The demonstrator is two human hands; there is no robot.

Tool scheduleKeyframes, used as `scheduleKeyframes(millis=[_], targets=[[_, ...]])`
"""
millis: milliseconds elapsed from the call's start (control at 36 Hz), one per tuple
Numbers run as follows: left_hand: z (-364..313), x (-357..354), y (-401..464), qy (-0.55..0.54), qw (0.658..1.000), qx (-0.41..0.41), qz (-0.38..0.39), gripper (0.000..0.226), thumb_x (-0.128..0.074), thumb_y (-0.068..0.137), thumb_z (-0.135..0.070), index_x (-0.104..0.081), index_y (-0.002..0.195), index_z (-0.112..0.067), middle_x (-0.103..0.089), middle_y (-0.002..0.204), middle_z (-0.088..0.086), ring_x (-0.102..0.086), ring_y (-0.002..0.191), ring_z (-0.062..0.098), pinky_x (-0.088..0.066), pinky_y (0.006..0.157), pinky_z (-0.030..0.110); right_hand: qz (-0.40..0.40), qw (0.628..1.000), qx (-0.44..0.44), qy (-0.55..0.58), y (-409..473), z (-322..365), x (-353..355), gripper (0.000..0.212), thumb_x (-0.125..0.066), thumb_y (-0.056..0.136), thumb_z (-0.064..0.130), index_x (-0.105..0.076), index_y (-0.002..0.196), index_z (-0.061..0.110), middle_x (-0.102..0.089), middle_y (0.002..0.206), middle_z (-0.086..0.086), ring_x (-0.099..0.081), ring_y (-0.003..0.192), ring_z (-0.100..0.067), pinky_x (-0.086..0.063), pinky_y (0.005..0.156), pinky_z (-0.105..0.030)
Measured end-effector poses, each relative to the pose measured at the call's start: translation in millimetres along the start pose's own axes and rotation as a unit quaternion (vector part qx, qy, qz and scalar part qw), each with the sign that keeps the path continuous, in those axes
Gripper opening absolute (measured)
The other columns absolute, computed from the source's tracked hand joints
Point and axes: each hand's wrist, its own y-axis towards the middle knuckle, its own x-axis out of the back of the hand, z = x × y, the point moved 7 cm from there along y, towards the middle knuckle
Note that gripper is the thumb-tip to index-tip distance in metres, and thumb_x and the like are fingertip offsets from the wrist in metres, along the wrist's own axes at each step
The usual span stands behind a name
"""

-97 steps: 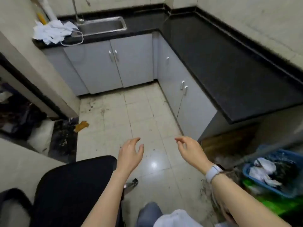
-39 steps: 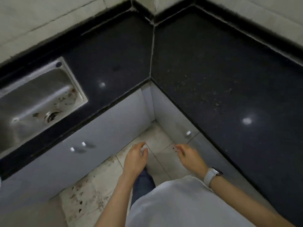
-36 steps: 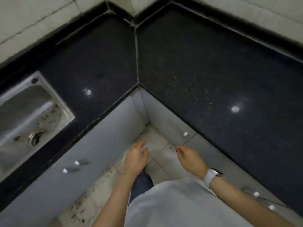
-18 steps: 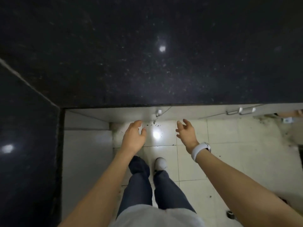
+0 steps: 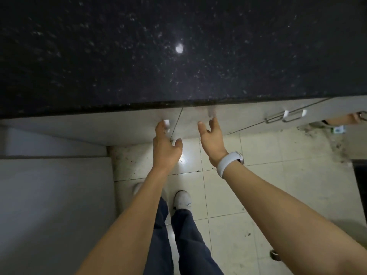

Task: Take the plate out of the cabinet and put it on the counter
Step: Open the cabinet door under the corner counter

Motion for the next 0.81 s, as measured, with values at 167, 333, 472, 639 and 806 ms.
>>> scheduleKeyframes(millis=[167,333,472,639,806], targets=[[21.9,6.7,-26.5,0.033,0.999,-0.004,0.005,0.060,-0.058,0.085,-0.013,-0.025,0.131,-0.033,-0.037,0.137,0.008,-0.044,0.117,0.020,-0.041,0.093,0.031,0.079,0.983,0.126,-0.104,-35.7,10.3,-5.6,0.042,-0.037,0.091,0.004,-0.040,0.133,0.011,-0.047,0.138,-0.010,-0.047,0.110,-0.012,-0.038,0.091,-0.017],[59.7,22.2,-88.6,0.061,0.998,0.028,0.016,0.052,-0.051,0.088,-0.015,-0.031,0.133,-0.030,-0.042,0.134,0.005,-0.044,0.110,0.017,-0.038,0.091,0.029,0.190,0.940,0.216,-0.184,-98.1,-8.5,-28.9,0.042,-0.036,0.087,-0.001,-0.047,0.126,0.010,-0.057,0.126,-0.012,-0.052,0.117,-0.021,-0.043,0.100,-0.030],[72.9,71.2,-147.8,-0.016,0.991,0.077,-0.108,0.042,-0.042,0.094,-0.015,-0.037,0.135,-0.019,-0.046,0.135,-0.001,-0.044,0.123,0.015,-0.039,0.100,0.026,0.243,0.917,0.217,-0.230,-143.1,-35.5,-33.9,0.043,-0.036,0.088,-0.002,-0.049,0.126,0.014,-0.058,0.126,-0.007,-0.051,0.112,-0.010,-0.031,0.090,0.004],[58.4,135.7,-195.9,-0.084,0.971,0.043,-0.221,0.051,-0.046,0.094,-0.022,-0.027,0.141,-0.024,-0.040,0.139,-0.006,-0.046,0.114,0.006,-0.037,0.087,0.007,0.336,0.867,0.222,-0.293,-185.7,-57.9,-58.2,0.049,-0.035,0.086,-0.002,-0.050,0.127,0.020,-0.055,0.133,-0.003,-0.049,0.123,-0.015,-0.034,0.104,-0.017],[55.7,161.7,-209.9,0.020,0.978,0.023,-0.208,0.057,-0.050,0.091,-0.013,-0.026,0.142,-0.021,-0.039,0.141,0.006,-0.047,0.115,0.010,-0.042,0.098,0.029,0.435,0.793,0.221,-0.365,-223.4,-70.2,-94.3,0.055,-0.033,0.083,-0.003,-0.049,0.129,0.022,-0.061,0.125,-0.009,-0.057,0.107,-0.024,-0.044,0.089,-0.025]])
